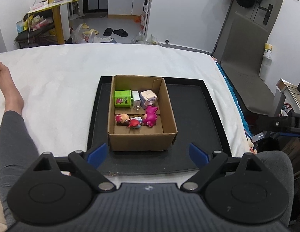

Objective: Organize rigid objects

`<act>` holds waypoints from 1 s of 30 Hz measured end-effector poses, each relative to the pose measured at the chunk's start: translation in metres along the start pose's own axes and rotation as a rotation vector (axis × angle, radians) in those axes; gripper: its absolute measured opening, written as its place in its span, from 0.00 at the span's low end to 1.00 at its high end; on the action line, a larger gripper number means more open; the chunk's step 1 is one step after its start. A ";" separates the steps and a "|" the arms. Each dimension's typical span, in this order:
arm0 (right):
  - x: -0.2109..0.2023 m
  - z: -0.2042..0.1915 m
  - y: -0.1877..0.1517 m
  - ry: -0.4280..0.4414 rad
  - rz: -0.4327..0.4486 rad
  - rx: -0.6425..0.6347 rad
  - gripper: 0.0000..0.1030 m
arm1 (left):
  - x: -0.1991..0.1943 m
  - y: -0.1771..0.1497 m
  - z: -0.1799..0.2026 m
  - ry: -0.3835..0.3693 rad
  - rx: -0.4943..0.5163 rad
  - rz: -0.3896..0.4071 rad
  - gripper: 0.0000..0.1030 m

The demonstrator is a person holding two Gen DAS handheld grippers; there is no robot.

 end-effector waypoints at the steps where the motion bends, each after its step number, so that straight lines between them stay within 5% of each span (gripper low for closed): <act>1: -0.002 -0.002 -0.001 -0.006 0.000 -0.007 1.00 | -0.002 -0.001 -0.001 -0.002 -0.002 0.004 0.89; 30: -0.035 -0.033 -0.013 -0.027 0.010 -0.087 1.00 | -0.044 -0.005 -0.007 -0.019 0.013 0.043 0.94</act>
Point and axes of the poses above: each gripper's, at about its wrist camera, not at the fingertips, and x roughly the way its jaws point, z to its right, y to its top, the point moved 4 cm from there along x, roughly the way its jaws point, and after that the axes turned 7 degrees about -x, right-handed, at the moved point
